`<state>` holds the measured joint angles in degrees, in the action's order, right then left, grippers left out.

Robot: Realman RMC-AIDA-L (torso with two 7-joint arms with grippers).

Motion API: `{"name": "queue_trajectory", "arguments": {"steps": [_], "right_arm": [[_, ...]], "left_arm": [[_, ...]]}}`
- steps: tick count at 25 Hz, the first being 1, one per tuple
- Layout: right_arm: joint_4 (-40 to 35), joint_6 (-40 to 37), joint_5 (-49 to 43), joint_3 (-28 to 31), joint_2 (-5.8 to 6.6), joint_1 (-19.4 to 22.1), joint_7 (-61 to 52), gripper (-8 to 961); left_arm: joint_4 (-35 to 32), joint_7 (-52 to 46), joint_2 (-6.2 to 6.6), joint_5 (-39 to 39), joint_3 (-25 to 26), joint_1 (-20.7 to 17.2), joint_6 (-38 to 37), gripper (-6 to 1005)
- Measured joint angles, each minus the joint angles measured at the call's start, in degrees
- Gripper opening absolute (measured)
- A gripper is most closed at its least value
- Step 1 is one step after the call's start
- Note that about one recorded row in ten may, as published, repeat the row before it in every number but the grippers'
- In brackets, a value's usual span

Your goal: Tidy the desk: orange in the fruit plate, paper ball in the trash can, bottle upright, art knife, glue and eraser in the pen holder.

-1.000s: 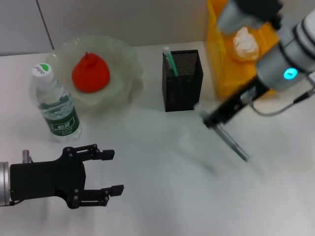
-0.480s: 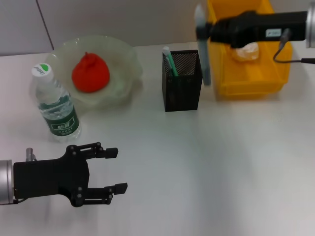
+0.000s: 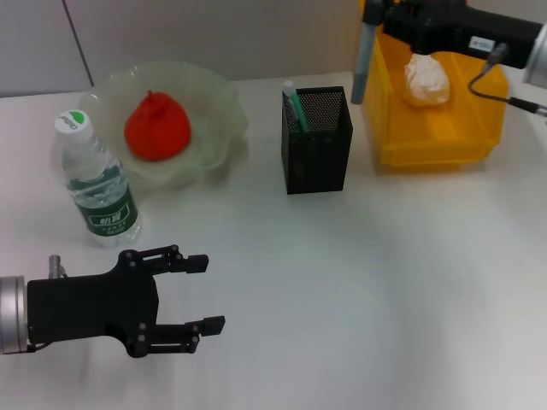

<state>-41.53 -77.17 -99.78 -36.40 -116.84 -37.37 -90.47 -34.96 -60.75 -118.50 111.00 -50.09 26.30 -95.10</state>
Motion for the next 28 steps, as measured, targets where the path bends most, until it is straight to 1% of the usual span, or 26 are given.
{"name": "queue_trajectory", "arguments": {"steps": [2,4,5,7,9,13,19,28], "right_arm": [[1.1,1.8,0.1,-0.2,-0.42,-0.6,1.1,140],[3.3,4.6,0.1,-0.2,-1.23,-1.7,3.0,140],[3.3,4.6,0.1,-0.2,-1.23,-1.7,3.0,140],[4.5,6.0,0.1,-0.2,-1.83,-2.3,4.6,139],[6.1,6.9,0.3,-0.2,-2.14,-2.9,6.4,139],[10.5,8.5,2.2,-0.2,-2.23,-3.9,11.0,139],[15.3,10.4,6.2,-0.1,-2.25,-4.1,19.0,140],[17.0,12.8,6.3,-0.3,-2.43,-4.1,20.7,140]], "left_arm": [[0.1,0.1,0.00,0.0,0.0,0.0,0.0,802],[0.1,0.1,0.01,0.0,0.0,0.0,0.0,802],[0.1,0.1,0.01,0.0,-0.1,0.0,0.0,802],[0.1,0.1,0.02,0.0,-0.3,-0.1,0.0,802],[0.1,0.1,0.02,0.0,-0.4,-0.1,0.0,802],[0.2,0.1,0.02,0.0,-0.4,-0.2,0.0,802],[1.3,0.4,0.18,0.0,-0.1,0.0,0.0,802],[1.3,0.5,0.20,0.0,-0.1,0.1,0.1,802]]}}
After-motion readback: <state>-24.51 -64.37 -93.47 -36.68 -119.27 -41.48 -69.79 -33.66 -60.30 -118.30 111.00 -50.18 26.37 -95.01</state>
